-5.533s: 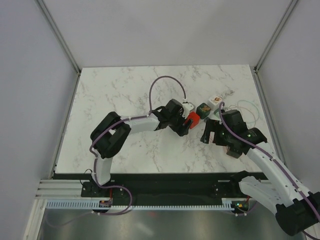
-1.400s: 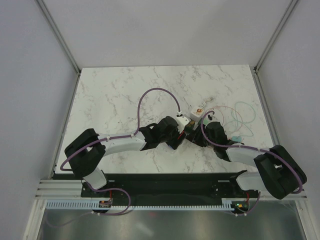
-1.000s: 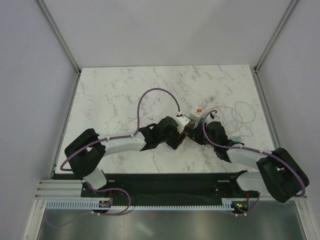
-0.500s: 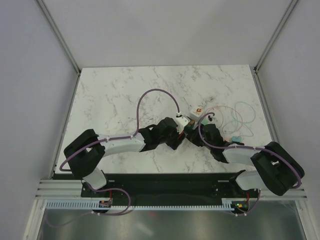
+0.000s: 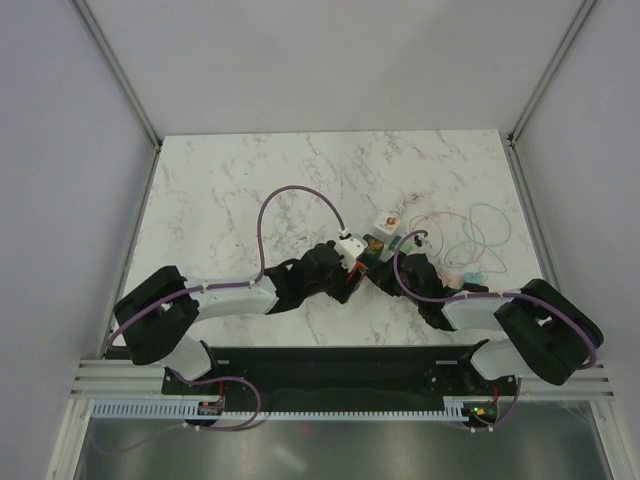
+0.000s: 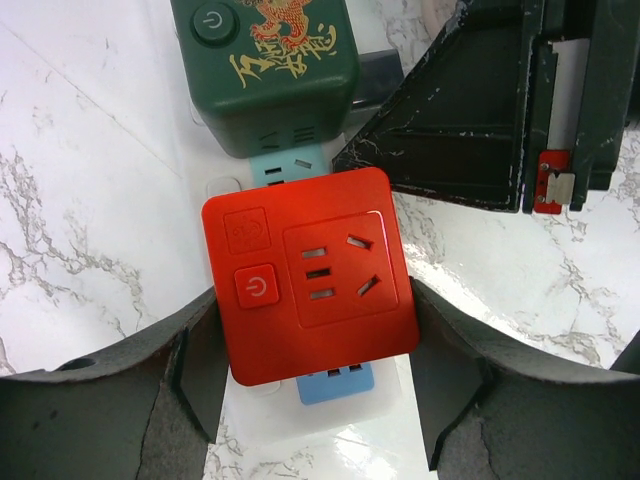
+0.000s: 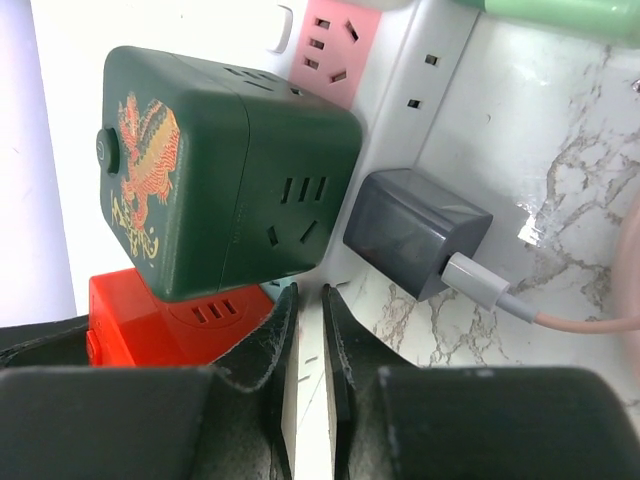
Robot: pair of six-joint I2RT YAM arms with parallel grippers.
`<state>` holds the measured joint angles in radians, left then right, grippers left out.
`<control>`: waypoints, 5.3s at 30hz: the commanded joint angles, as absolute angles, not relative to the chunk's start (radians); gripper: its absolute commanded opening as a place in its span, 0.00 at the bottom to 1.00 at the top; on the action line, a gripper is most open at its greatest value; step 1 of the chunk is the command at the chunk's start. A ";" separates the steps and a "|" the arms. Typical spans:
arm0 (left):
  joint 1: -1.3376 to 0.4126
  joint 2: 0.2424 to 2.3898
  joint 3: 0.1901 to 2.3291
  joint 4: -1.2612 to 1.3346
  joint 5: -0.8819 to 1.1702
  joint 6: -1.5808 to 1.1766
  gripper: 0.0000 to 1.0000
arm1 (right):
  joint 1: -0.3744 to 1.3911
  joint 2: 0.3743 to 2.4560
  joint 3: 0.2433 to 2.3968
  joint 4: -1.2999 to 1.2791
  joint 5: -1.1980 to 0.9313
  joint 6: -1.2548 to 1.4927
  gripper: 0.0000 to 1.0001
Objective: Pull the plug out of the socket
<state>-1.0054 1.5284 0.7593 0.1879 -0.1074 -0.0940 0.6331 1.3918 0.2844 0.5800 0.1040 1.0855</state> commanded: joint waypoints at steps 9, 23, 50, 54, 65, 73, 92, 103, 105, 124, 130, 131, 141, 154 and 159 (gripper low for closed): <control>-1.028 1.560 0.948 0.198 -0.005 -0.310 0.02 | 0.644 1.503 0.227 0.494 0.201 1.057 0.18; -1.141 1.531 0.944 0.142 -0.223 -0.044 0.02 | 0.644 1.519 0.238 0.500 0.192 1.048 0.18; -1.158 1.528 0.986 0.074 -0.230 -0.097 0.02 | 0.644 1.442 0.264 0.416 0.179 1.020 0.23; -1.160 1.506 0.968 0.064 -0.275 -0.064 0.02 | 0.643 1.431 0.267 0.403 0.178 1.017 0.24; -1.106 1.344 0.942 0.039 -0.166 -0.170 0.02 | 0.643 1.411 0.282 0.379 0.163 0.997 0.26; -0.922 1.224 0.948 -0.221 -0.144 -0.328 0.02 | 0.643 1.348 0.281 0.328 0.173 0.963 0.28; -0.154 1.448 1.222 -0.738 0.042 -0.112 0.02 | 0.663 1.209 0.371 0.178 0.068 0.816 0.40; -0.081 1.811 1.534 -0.887 0.032 0.022 0.02 | 0.675 1.158 0.379 0.141 0.061 0.793 0.45; -0.078 1.841 1.539 -0.891 0.031 0.018 0.02 | 0.675 1.123 0.367 0.137 0.072 0.801 0.46; -0.054 1.922 1.552 -0.899 -0.052 0.009 0.73 | 0.675 1.037 0.359 0.054 0.120 0.784 0.55; -0.054 1.790 1.560 -0.876 -0.058 -0.044 1.00 | 0.675 1.074 0.377 0.034 0.127 0.769 0.57; -0.055 1.770 1.562 -0.874 -0.054 -0.051 1.00 | 0.675 1.078 0.379 0.031 0.130 0.767 0.57; -0.207 1.365 1.315 -0.655 -0.023 -0.138 1.00 | 0.673 1.017 0.379 -0.026 0.173 0.798 0.59; -0.710 1.207 0.994 -0.249 -0.023 -0.172 0.97 | 0.625 0.930 0.479 -0.256 0.325 0.823 0.65; -0.860 1.336 1.032 -0.190 -0.136 -0.155 0.98 | 0.500 0.937 0.523 -0.261 0.203 0.750 0.62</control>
<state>-0.7956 1.2663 0.9894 -0.3130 -0.0513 -0.1421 0.5587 0.9436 0.4675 -0.2321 0.2588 0.8093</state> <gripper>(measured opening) 0.978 0.626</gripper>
